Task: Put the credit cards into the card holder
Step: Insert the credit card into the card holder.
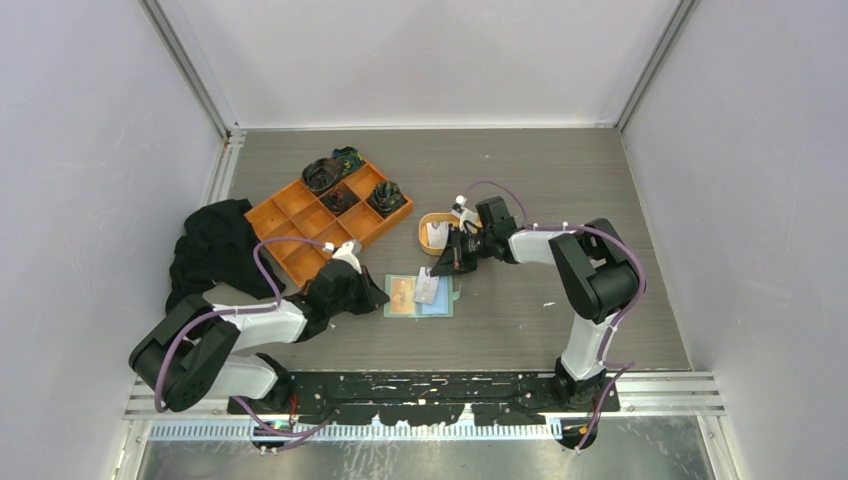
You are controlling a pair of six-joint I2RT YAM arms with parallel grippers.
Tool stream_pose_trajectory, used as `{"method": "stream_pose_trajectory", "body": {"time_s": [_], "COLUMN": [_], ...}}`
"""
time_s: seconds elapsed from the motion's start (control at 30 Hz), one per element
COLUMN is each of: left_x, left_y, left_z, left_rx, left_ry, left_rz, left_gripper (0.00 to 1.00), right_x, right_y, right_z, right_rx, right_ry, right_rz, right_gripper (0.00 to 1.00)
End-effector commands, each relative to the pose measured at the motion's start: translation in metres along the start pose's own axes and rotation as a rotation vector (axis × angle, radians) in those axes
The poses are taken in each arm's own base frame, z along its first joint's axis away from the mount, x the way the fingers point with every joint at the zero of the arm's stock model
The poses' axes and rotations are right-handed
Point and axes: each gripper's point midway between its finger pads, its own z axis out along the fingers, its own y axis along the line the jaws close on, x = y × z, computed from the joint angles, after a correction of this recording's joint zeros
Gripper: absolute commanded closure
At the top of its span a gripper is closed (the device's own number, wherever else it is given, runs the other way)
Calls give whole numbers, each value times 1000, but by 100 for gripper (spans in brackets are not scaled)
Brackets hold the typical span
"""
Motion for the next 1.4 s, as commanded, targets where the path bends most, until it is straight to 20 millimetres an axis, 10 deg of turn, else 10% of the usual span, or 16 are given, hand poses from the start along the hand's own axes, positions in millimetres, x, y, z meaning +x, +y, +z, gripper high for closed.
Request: {"method": "stream_pose_trajectory", "body": {"time_s": [0.0,1.37], "left_x": [7,8], "left_y": [0,-16], "left_z": [-1,6], "left_rx": [8,72], "left_ry": [25,66], "left_rz": [4,4], "left_gripper": [99,100], "right_x": [-5,27], "right_y": [2,-2], "right_z": [5,37], "right_rx": [22,194], "right_ry": [-21,102], "right_rz": [-45,59], "right_gripper": [99,96]}}
